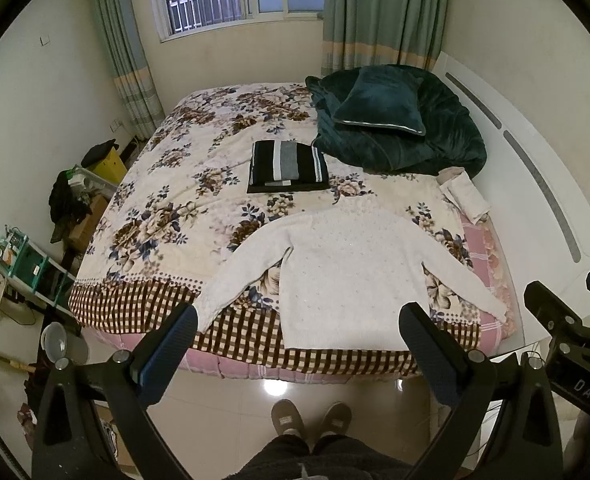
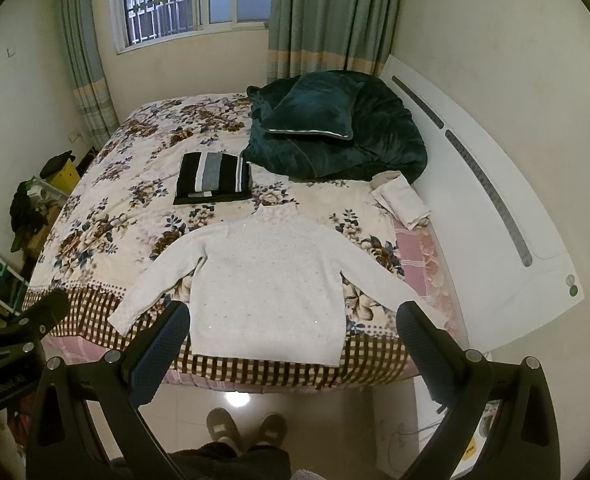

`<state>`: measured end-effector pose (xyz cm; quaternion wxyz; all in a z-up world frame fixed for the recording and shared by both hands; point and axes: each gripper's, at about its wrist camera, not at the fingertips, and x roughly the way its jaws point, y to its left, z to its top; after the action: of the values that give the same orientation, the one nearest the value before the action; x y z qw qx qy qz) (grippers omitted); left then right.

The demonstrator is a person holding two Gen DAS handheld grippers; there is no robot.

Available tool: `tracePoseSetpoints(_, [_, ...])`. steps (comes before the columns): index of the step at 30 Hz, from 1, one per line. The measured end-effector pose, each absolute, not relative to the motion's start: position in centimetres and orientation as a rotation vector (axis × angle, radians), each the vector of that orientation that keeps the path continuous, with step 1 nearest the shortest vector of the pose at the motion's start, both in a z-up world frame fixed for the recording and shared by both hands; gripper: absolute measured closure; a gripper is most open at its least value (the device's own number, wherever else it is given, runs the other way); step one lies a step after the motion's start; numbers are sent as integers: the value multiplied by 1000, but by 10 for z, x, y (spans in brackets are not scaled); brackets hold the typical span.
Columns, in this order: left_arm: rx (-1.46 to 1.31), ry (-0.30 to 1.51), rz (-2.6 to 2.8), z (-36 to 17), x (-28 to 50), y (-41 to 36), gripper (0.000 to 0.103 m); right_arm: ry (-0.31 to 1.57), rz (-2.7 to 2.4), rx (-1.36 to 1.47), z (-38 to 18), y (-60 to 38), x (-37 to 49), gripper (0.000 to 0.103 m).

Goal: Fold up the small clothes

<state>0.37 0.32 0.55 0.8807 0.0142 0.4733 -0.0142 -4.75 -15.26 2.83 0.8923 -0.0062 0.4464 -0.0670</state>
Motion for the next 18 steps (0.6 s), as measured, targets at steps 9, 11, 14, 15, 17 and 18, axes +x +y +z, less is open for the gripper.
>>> tracePoseSetpoints(9, [30,981,-29,3,3,3,0,923,-142,-14,27,-150,-50,0])
tracePoseSetpoints(11, [29,982,-28,3,3,2,0,923,-142,-15,27,-150,-50,0])
tracePoseSetpoints(14, [28,981,-30,2,3,2,0,921,-137,-18,26,-147,-49,0])
tracePoseSetpoints(15, [27,981,-30,2,4,1,0,921,-137,-20,26,-146,-48,0])
tracePoseSetpoints(17, [22,984,-30,2,6,2,0,921,-138,-20,27,-145,-47,0])
tracePoseSetpoints(18, [22,983,-26,2,8,1,0,921,-139,-18,27,-145,-47,0])
